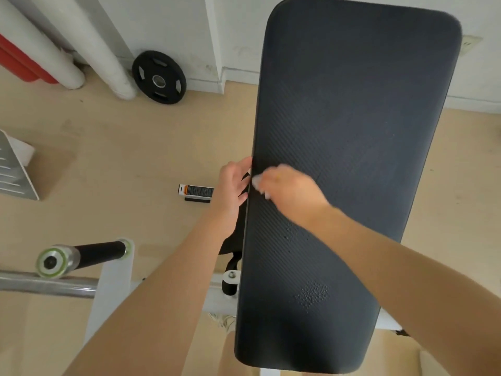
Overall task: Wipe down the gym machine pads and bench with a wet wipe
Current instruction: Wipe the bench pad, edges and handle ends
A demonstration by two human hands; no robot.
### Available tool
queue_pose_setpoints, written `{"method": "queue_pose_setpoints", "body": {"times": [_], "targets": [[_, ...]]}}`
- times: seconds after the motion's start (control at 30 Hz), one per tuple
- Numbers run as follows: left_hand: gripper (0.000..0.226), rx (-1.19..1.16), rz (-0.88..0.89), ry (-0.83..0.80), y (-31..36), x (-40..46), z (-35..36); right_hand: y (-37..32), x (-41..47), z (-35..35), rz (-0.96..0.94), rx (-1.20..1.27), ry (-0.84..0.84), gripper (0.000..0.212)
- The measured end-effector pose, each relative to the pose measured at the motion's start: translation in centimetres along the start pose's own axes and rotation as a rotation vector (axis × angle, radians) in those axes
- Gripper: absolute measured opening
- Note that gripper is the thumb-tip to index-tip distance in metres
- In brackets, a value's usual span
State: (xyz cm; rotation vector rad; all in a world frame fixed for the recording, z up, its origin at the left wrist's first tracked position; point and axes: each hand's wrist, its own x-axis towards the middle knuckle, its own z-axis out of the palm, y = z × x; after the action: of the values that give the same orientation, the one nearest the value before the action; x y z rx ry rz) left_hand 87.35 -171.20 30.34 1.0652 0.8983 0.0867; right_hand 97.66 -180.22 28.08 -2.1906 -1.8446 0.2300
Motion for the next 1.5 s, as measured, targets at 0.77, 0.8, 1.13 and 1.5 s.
{"method": "queue_pose_setpoints", "body": {"times": [0.77,0.8,1.13,1.5], "targets": [[0.056,0.202,0.106,0.210,-4.4,-1.7,1.2,2.3,-0.2,-2.7,0.339,0.082,0.366,0.019],[0.060,0.279,0.122,0.227,-4.8,-1.7,1.2,3.4,0.5,-3.1,0.346,0.072,0.390,0.021],[0.065,0.960,0.296,0.348,-6.7,-3.0,0.8,-1.3,-8.2,5.1,0.007,0.176,-0.011,0.034],[0.117,1.589,0.228,0.228,-7.4,-1.9,4.0,6.2,-1.4,-2.7,0.354,0.050,0.255,0.026]]}}
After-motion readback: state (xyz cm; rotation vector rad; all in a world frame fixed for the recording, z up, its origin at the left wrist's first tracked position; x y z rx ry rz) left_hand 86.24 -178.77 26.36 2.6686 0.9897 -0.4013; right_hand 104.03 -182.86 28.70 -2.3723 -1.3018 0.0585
